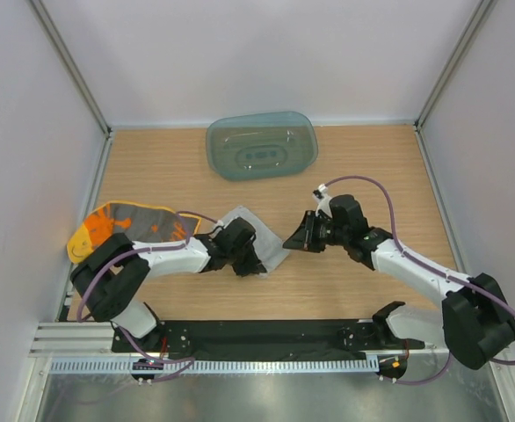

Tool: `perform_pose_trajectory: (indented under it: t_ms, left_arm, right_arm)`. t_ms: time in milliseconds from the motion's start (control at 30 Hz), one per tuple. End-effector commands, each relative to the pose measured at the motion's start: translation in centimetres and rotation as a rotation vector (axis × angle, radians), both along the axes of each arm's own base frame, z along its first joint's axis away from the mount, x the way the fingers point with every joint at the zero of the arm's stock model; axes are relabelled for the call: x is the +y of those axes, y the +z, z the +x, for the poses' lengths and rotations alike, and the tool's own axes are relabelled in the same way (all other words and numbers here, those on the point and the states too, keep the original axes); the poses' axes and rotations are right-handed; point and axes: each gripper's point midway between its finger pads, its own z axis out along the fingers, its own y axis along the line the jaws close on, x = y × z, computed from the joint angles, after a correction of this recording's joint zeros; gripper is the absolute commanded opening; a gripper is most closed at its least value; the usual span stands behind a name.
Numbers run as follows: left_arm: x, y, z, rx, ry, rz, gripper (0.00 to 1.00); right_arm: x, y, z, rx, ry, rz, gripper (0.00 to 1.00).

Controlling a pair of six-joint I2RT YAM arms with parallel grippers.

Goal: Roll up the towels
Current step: Roll the towel

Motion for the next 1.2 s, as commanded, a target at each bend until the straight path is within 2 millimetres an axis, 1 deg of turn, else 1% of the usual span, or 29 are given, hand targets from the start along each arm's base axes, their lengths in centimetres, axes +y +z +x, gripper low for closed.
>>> perform_pose_trajectory:
  t_ms: [0,33,100,133,167,200,233,300,367,400,433,533,567,600,667,700,733,767,800,833,867,933,967,1000,1033,1067,1167]
  left_arm:
    - [0.1,-1.0,0.1,0.063,0.035,-0.039,0.0]
    - [0.4,-1.5,-0.1,0.078,0.043,-0.043,0.0]
    - [0.5,-1.9,0.0,0.115,0.066,-0.08,0.0]
    - [0.9,-2.4,-0.2,0.132,0.076,-0.083,0.0]
    - [0.8,-2.4,0.2,0.127,0.081,-0.102,0.0]
    - [0.9,-2.5,0.2,0.136,0.079,-0.105,0.0]
    - [1.0,-2.9,0.1,0.146,0.077,-0.1,0.0]
    - [1.1,-3.1,0.1,0.16,0.076,-0.102,0.0]
    - [1.3,-3.5,0.0,0.179,0.077,-0.101,0.0]
    - [1.4,-3.6,0.1,0.185,0.081,-0.104,0.0]
    - [1.5,-3.7,0.1,0.188,0.081,-0.106,0.0]
    - [2.0,-4.1,0.0,0.199,0.088,-0.11,0.0]
    - [2.0,-4.0,0.1,0.195,0.089,-0.115,0.0]
    - [2.4,-4.3,-0.2,0.204,0.091,-0.111,0.0]
    - [2.5,-4.5,-0.3,0.209,0.091,-0.115,0.0]
    - [2.7,-4.6,-0.5,0.214,0.092,-0.114,0.0]
    - [2.8,-4.7,-0.6,0.217,0.09,-0.111,0.0]
    - [2.8,-4.7,-0.7,0.217,0.091,-0.115,0.0]
    - [3.1,-4.9,-0.8,0.222,0.094,-0.113,0.0]
    - [3.3,-5.0,-1.1,0.227,0.095,-0.11,0.0]
    - [3.6,-5.2,-1.2,0.23,0.102,-0.108,0.0]
    - [4.1,-5.2,-1.5,0.233,0.106,-0.107,0.0]
    - [4.4,-5.3,-1.4,0.235,0.112,-0.106,0.0]
    - [4.6,-5.1,-1.5,0.228,0.107,-0.108,0.0]
    - [5.0,-5.3,-1.7,0.232,0.112,-0.099,0.0]
    - [5.2,-5.3,-1.8,0.23,0.111,-0.096,0.0]
    - [5.9,-5.5,-2.2,0.231,0.114,-0.076,0.0]
  right_arm:
    - [2.4,1.3,0.0,-0.07,0.056,0.072,0.1]
    - [2.7,0.8,-0.2,-0.062,0.062,0.066,0.1]
    - [3.6,0.8,-0.6,-0.081,0.093,0.079,0.1]
    - [3.9,0.1,-0.8,-0.073,0.104,0.071,0.1]
    - [4.1,-0.3,-0.9,-0.069,0.11,0.065,0.1]
    - [4.3,-0.5,-0.8,-0.072,0.113,0.067,0.09]
    - [4.3,-1.3,-0.6,-0.056,0.106,0.056,0.09]
    - [4.6,-1.8,-0.3,-0.06,0.109,0.059,0.09]
    - [4.6,-3.2,-0.3,-0.039,0.107,0.046,0.09]
    - [4.7,-3.2,0.0,-0.056,0.104,0.052,0.09]
    - [4.7,-3.9,-0.1,-0.047,0.103,0.048,0.09]
    - [4.9,-5.2,0.3,-0.033,0.093,0.047,0.08]
    - [5.3,-5.0,0.8,-0.057,0.093,0.066,0.07]
    - [5.4,-6.2,0.7,-0.025,0.092,0.06,0.06]
    - [5.9,-6.3,1.5,-0.036,0.09,0.092,0.04]
    - [6.0,-7.4,1.5,-0.004,0.083,0.09,0.04]
    - [6.0,-7.7,1.9,0.006,0.077,0.102,0.03]
    - [6.2,-7.3,2.6,-0.017,0.07,0.129,0.03]
    - [6.2,-7.5,2.8,-0.009,0.062,0.141,0.03]
    - [6.0,-8.5,3.0,0.016,0.055,0.14,0.03]
    - [5.9,-8.4,3.7,-0.001,0.042,0.158,0.02]
    - [5.5,-9.4,4.1,0.021,0.028,0.157,0.02]
    - [5.0,-9.4,4.8,0.013,0.01,0.167,0.02]
    - [4.9,-9.5,5.1,0.013,0.003,0.173,0.02]
    - [4.6,-10.1,5.2,0.032,-0.003,0.174,0.02]
    - [4.4,-9.8,5.7,0.016,-0.013,0.19,0.02]
    - [4.0,-10.2,6.3,0.02,-0.027,0.186,0.02]
